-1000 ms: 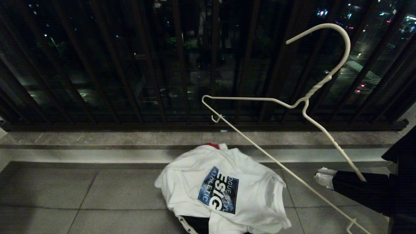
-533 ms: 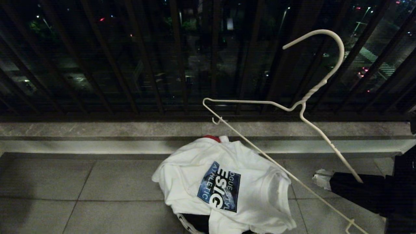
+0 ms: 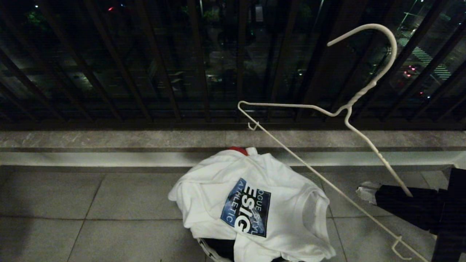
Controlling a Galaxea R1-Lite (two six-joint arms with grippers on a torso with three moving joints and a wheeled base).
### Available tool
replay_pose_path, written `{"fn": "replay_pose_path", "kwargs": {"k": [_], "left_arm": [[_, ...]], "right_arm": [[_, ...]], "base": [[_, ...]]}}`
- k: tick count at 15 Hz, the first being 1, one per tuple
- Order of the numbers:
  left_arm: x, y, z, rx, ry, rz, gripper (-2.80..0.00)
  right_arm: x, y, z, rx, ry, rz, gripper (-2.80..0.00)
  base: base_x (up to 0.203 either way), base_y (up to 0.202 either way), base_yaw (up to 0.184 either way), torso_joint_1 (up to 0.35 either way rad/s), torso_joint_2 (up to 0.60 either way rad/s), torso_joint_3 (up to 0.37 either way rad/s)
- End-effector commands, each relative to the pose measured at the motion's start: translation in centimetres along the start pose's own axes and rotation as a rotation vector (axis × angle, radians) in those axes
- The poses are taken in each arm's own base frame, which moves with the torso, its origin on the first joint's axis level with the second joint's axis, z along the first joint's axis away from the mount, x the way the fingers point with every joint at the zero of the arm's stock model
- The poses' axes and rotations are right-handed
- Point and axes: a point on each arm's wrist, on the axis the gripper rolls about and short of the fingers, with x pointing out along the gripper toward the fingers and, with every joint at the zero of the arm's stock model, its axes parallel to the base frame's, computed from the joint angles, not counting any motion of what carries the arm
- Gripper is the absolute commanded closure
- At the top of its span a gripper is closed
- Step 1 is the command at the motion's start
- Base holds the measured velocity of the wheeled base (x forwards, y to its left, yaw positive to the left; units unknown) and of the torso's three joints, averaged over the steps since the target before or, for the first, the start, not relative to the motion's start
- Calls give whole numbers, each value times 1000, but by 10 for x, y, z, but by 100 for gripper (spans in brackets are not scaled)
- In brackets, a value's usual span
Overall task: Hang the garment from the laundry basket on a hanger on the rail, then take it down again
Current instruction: Pick up clothes from the basket
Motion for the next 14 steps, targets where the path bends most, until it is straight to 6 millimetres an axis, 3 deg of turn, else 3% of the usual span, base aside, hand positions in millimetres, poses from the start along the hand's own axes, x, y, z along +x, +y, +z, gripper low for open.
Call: {"fn": "replay_pose_path", "kwargs": {"k": [1, 11, 14], "left_arm": [[0, 0, 0, -1, 1, 0, 0], [0, 0, 1, 51, -1, -1, 0], [-4, 0, 16, 51, -42, -8, 0]], "right_arm": [[-4, -2, 2, 1, -21, -11, 0], [-5, -6, 4, 8, -33, -45, 0], [-15, -9, 11, 15, -77, -65, 0]], "base": [[0, 0, 0, 0, 0, 0], [0, 0, 0, 0, 0, 0], [0, 0, 0, 0, 0, 0]]}}
